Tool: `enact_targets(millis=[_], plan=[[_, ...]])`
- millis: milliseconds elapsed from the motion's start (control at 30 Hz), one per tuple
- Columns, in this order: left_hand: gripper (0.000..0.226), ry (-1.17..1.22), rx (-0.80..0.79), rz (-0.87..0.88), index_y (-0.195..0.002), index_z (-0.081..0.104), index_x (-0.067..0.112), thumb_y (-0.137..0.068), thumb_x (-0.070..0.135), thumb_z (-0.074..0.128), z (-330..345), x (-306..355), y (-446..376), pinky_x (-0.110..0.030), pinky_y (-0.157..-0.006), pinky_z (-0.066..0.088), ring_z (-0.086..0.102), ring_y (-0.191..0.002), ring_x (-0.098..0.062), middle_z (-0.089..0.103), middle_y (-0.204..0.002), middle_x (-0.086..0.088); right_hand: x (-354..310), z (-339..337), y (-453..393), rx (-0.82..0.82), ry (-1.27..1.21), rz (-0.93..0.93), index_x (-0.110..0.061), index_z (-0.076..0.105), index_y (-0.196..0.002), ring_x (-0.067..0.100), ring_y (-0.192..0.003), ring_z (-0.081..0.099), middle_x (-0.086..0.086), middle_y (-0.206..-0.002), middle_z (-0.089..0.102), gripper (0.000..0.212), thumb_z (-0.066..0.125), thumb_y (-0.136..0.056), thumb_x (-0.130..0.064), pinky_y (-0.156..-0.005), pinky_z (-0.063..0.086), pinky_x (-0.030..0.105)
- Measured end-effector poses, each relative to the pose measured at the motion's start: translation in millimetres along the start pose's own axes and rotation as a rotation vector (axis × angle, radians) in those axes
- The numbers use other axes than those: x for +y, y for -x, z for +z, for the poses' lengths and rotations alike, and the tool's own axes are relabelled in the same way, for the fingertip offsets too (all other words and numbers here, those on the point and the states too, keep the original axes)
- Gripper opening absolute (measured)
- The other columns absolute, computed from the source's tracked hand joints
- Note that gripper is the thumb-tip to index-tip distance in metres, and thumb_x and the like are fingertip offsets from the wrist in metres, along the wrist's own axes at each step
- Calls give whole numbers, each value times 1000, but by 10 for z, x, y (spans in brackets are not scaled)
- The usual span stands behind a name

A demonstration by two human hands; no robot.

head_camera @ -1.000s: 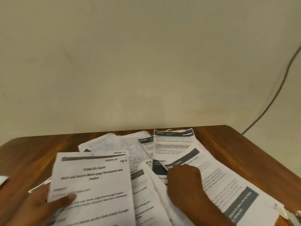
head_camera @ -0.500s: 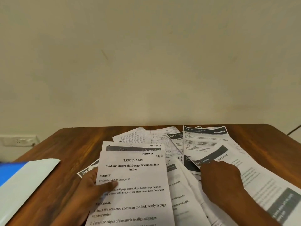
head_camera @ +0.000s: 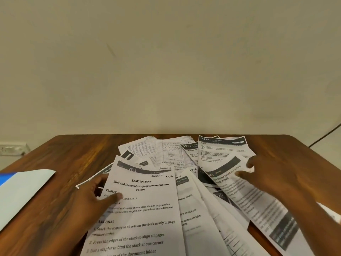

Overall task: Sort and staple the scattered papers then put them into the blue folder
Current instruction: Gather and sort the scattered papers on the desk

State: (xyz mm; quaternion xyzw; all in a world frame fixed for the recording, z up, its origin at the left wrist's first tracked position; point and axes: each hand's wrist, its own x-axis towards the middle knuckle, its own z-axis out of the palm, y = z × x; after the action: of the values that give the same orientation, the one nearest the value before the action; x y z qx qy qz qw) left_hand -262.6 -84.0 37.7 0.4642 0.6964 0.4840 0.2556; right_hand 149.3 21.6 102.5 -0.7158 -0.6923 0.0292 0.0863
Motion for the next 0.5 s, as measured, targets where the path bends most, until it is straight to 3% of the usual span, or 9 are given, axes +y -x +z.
enact_targets(millis=[67,133,267,367,433,500], plan=[[44,-75,51,40,-113,69,37,-79,19,90,-8,-41,-26,-45,-69,63,77,-81,-19,78,-96,6,195,-5,-25,-18,-21,60,-29,61,-123,6,-85,56,-8,-113,67,56,72,-83,-67,-79,54,31],[45,-115,94,85,-116,70,37,-80,20,90,-17,-88,-48,-38,-63,62,75,-81,-17,76,-96,7,312,32,-39,-27,-78,102,-31,53,-140,9,-89,56,-5,-126,68,76,82,-76,-61,-79,52,32],[45,-117,132,161,-115,73,32,-80,9,89,-25,-169,-73,-25,-59,60,75,-75,-19,79,-86,4,451,163,-112,-97,-170,206,-28,56,-135,13,-83,65,-4,-111,68,90,90,-60,-65,-80,60,37],[40,-164,166,183,-110,70,31,-81,11,88,-18,-164,-70,-14,-53,54,73,-68,-3,75,-79,25,644,316,-298,-98,-174,234,-32,58,-128,17,-82,68,-7,-103,69,97,89,-46,-73,-79,62,42],[38,-163,172,179,-102,66,39,-82,15,88,-14,-142,-55,-8,-52,50,70,-68,8,69,-72,38,655,337,-309,-65,-163,256,-32,59,-128,16,-78,68,-9,-97,66,95,91,-47,-70,-77,62,42],[34,-158,174,185,-96,63,43,-84,19,86,-20,-143,-55,-6,-51,49,68,-68,12,68,-65,35,627,327,-288,-21,-158,255,-32,60,-122,16,-74,68,-9,-94,66,82,94,-54,-62,-73,62,41]])
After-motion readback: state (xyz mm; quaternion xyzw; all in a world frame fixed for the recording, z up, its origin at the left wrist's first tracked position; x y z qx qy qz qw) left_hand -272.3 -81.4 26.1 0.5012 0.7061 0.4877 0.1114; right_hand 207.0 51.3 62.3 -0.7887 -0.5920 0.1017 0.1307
